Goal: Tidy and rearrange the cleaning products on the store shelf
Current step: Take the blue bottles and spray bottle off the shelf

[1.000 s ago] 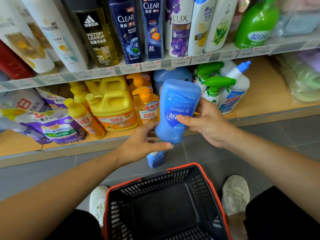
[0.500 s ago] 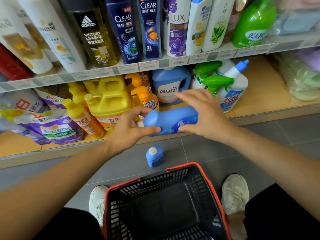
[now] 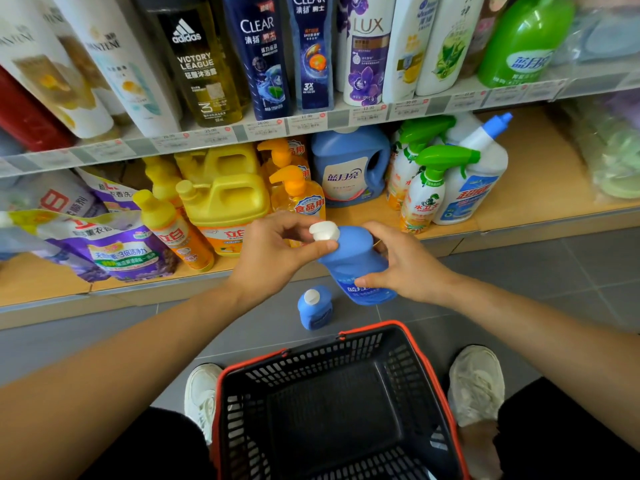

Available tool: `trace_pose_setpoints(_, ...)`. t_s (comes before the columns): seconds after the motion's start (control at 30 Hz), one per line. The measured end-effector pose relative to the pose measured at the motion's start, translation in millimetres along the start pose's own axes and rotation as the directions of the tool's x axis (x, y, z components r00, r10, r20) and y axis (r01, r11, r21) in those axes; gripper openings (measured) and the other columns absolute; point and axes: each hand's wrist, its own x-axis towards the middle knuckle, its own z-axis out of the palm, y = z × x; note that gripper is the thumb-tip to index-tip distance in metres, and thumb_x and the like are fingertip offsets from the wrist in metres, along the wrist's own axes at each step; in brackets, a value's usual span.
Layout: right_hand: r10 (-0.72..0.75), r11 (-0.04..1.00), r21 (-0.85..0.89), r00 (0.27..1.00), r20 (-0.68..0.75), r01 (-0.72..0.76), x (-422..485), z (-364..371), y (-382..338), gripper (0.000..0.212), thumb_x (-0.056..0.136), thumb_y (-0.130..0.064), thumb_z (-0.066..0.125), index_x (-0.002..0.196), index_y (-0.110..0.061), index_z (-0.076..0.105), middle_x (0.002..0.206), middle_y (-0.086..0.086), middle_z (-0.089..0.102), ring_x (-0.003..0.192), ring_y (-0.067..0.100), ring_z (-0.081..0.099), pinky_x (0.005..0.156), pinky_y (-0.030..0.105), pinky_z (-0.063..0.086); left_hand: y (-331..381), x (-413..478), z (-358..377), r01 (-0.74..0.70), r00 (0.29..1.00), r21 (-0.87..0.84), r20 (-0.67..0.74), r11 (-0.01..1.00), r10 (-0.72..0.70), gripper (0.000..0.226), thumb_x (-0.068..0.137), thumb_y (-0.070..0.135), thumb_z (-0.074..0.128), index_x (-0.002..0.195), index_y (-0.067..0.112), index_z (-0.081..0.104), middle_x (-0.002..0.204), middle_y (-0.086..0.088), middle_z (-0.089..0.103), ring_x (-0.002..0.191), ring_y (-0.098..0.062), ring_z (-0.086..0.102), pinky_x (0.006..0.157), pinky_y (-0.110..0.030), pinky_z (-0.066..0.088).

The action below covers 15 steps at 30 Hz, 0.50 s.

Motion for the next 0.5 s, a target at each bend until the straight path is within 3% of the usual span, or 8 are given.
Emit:
trace_pose_setpoints(0.07, -0.029, 0.999, -0.036, 0.999, -0.039, 0.027, -1.2, 3.9, -0.6, 0.056, 0.070, -0.023, 0.086, 0.115, -0.028, 0.053, 0.100, -0.007, 0.060, 0.092, 0.022, 0.060, 0.077, 0.052, 0.052, -2.7, 1.2, -1.7, -0.021, 0.999, 0.044, -0.028, 0.999, 0.022, 0.024, 0.076, 0.021, 0.087, 0.097, 0.019, 0.077, 0.081, 0.000, 0.071, 0.072, -0.003, 0.063, 0.070, -0.012, 0.047)
trace_pose_setpoints(0.13, -0.021, 0.999, -0.038, 0.999, -0.026, 0.020, 0.0, 3.8, 0.5, 0.056, 0.069, -0.023, 0.087, 0.115, -0.028, 0.054, 0.100, -0.008, 0.061, 0.090, 0.021, 0.059, 0.077, 0.052, 0.052, -3.6, 2.4, -3.8, -0.024, 1.000, 0.056, 0.002, 0.998, 0.024, 0.024, 0.076, 0.026, 0.087, 0.097, 0.020, 0.076, 0.087, 0.004, 0.072, 0.073, -0.004, 0.066, 0.068, -0.012, 0.048)
trace_pose_setpoints(0.27, 0.063, 0.974, 0.207, 0.985, 0.163, -0.097, 2.5, 0.1, 5.5, 0.063, 0.067, -0.005, 0.088, 0.120, -0.021, 0.058, 0.112, 0.011, 0.066, 0.105, 0.035, 0.064, 0.090, 0.059, 0.052, -3.0, 5.1, -6.2, -0.129, 0.970, 0.086, 0.218, 0.988, 0.108, 0.026, 0.078, 0.022, 0.084, 0.100, 0.012, 0.074, 0.102, 0.001, 0.070, 0.090, -0.013, 0.067, 0.075, -0.019, 0.054)
trace_pose_setpoints(0.33, 0.080, 0.956, 0.260, 0.973, 0.218, -0.137, 2.1, 0.8, 6.4, 0.063, 0.066, 0.001, 0.087, 0.118, -0.022, 0.060, 0.112, 0.012, 0.068, 0.108, 0.034, 0.065, 0.094, 0.058, 0.052, -4.4, 5.1, -5.5, -0.072, 0.942, 0.016, 0.330, 0.997, 0.062, 0.031, 0.079, 0.018, 0.084, 0.105, 0.008, 0.071, 0.115, -0.005, 0.069, 0.099, -0.013, 0.068, 0.080, -0.022, 0.057)
trace_pose_setpoints(0.4, 0.111, 0.948, 0.265, 0.965, 0.237, -0.174, 1.7, 2.9, 8.4, 0.061, 0.067, 0.005, 0.086, 0.119, -0.013, 0.059, 0.112, 0.014, 0.067, 0.109, 0.033, 0.066, 0.095, 0.057, 0.051, -6.4, 8.2, -2.5, -0.044, 0.922, 0.013, 0.386, 0.999, 0.036, 0.039, 0.076, 0.017, 0.087, 0.110, 0.009, 0.070, 0.114, -0.006, 0.071, 0.093, -0.011, 0.069, 0.078, -0.023, 0.058)
trace_pose_setpoints(0.47, 0.148, 0.953, 0.221, 0.957, 0.251, -0.206, 2.7, 0.3, 10.8, 0.061, 0.070, 0.005, 0.084, 0.123, -0.007, 0.057, 0.117, 0.015, 0.067, 0.111, 0.030, 0.065, 0.097, 0.050, 0.052, -9.1, 13.5, 4.5, -0.070, 0.922, 0.040, 0.385, 0.997, 0.050, 0.040, 0.074, 0.016, 0.088, 0.109, 0.008, 0.070, 0.106, -0.005, 0.072, 0.087, -0.012, 0.069, 0.075, -0.026, 0.059)
trace_pose_setpoints(0.5, 0.163, 0.964, 0.164, 0.952, 0.261, -0.210, 4.7, -5.5, 11.8, 0.061, 0.073, 0.003, 0.084, 0.126, -0.009, 0.057, 0.121, 0.010, 0.066, 0.112, 0.023, 0.065, 0.097, 0.040, 0.053, -11.4, 16.6, 9.3, -0.079, 0.929, 0.048, 0.366, 0.996, 0.056, 0.038, 0.075, 0.016, 0.088, 0.108, 0.008, 0.070, 0.104, -0.006, 0.073, 0.087, -0.016, 0.069, 0.076, -0.029, 0.059)
